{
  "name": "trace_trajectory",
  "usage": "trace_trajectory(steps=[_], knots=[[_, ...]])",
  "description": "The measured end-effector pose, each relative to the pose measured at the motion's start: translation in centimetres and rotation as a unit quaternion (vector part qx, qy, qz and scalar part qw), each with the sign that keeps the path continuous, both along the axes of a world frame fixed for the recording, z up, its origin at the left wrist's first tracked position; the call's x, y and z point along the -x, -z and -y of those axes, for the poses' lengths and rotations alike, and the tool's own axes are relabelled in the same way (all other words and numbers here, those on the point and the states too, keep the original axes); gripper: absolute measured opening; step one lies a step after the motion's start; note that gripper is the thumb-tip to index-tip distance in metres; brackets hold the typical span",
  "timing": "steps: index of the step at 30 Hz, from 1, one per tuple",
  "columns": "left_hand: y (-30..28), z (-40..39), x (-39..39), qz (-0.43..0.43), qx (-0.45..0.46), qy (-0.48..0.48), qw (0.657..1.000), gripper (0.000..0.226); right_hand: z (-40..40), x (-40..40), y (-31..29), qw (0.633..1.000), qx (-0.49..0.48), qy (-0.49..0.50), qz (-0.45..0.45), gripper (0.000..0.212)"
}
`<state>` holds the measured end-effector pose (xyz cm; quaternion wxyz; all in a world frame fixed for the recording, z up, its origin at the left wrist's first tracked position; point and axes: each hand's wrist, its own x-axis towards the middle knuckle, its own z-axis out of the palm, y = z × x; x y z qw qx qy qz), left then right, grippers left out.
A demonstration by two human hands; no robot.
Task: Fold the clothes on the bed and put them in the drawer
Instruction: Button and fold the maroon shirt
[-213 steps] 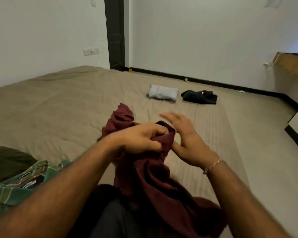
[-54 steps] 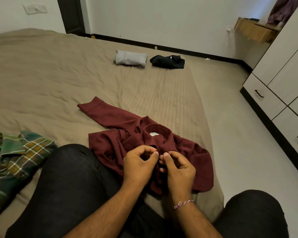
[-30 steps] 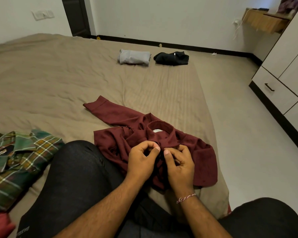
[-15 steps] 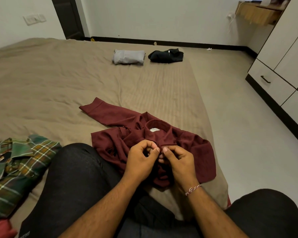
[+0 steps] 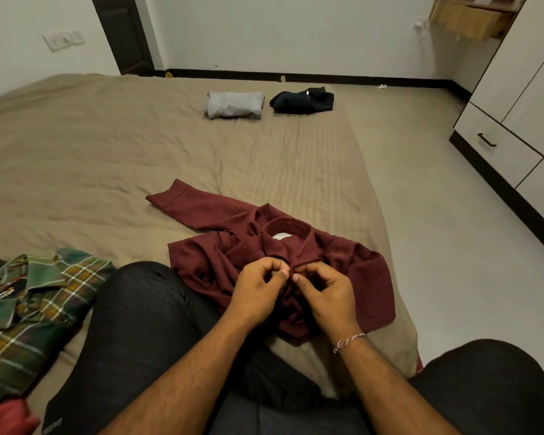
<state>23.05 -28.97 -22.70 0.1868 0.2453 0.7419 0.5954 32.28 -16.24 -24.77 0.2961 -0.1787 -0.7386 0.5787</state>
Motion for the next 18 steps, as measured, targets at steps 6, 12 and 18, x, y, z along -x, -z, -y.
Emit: trace_trajectory(steps=[6, 12, 18], knots=[[0.3, -0.1, -0.5, -0.021, 0.015, -0.03, 0.999, 0.008, 0.2, 0.2, 0.4, 0.997, -0.071, 0.015, 0.019, 0.016], [1.3, -0.1, 0.2, -0.024, 0.08, -0.031, 0.996, 0.02, 1.2, 0.3, 0.5, 0.993, -0.112, 0.037, 0.029, 0.015], [0.9, -0.3, 0.2, 0.089, -0.012, -0.011, 0.996, 0.02, 2.1, 0.4, -0.2, 0.987, -0.127, 0.097, 0.013, 0.018]])
